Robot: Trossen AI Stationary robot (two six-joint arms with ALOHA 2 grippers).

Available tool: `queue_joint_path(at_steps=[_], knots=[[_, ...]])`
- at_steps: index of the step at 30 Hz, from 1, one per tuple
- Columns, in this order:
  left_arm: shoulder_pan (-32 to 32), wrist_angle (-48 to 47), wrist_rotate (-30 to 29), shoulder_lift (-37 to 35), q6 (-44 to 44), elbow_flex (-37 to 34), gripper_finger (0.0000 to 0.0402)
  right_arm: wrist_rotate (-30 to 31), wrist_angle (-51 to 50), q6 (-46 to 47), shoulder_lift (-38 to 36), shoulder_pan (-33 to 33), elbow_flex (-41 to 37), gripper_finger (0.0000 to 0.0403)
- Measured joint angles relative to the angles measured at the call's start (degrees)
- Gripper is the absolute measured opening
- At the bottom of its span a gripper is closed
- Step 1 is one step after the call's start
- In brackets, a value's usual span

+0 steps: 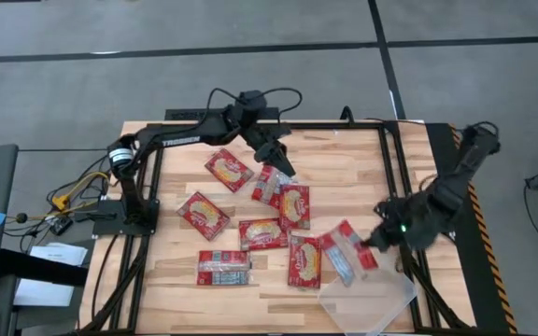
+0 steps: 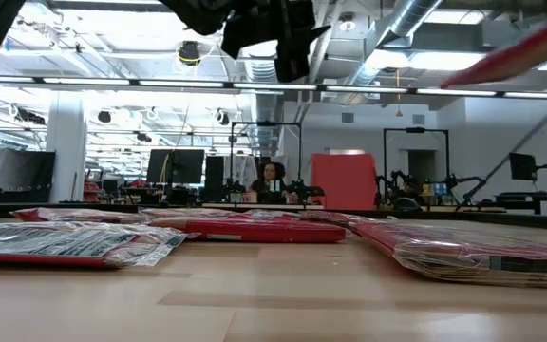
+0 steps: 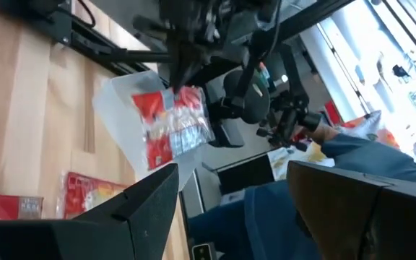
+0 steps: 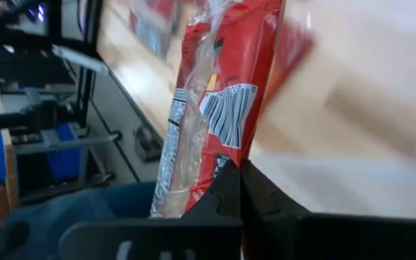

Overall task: Sort popcorn bags into baskets
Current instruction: Put the red popcorn bag into the transparent bin

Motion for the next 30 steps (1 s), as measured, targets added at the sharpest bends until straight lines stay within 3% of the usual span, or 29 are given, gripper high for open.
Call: queue_joint_path(at_steps=[6,9,14,21,30], knots=[[0.63,-1.56,-1.42,-0.03,0.41,0.00,0.0251,8.01,5.10,17.56,9.27,16.39,0.00,0.0004],[0.60,-4.41,-4.43,0.02,2.36,0.00,0.0251,9.61,7.89,21.78,13.74,21.05,0.00,0.0004],[0.59,-6.51,-6.36,0.03,3.05,0.00,0.0251,8.79,10.24,21.86,18.11,20.94,0.01,0.0013],[0.55,-6.40,-7.86,0.04,2.16,0.00,0.0251,-4.63,6.68,22.26,19.48,19.15,0.00,0.0006],[0.53,-6.37,-11.50,0.04,2.74,0.00,0.0251,-10.56,-3.22,21.99,19.41,15.67,0.00,0.0025]])
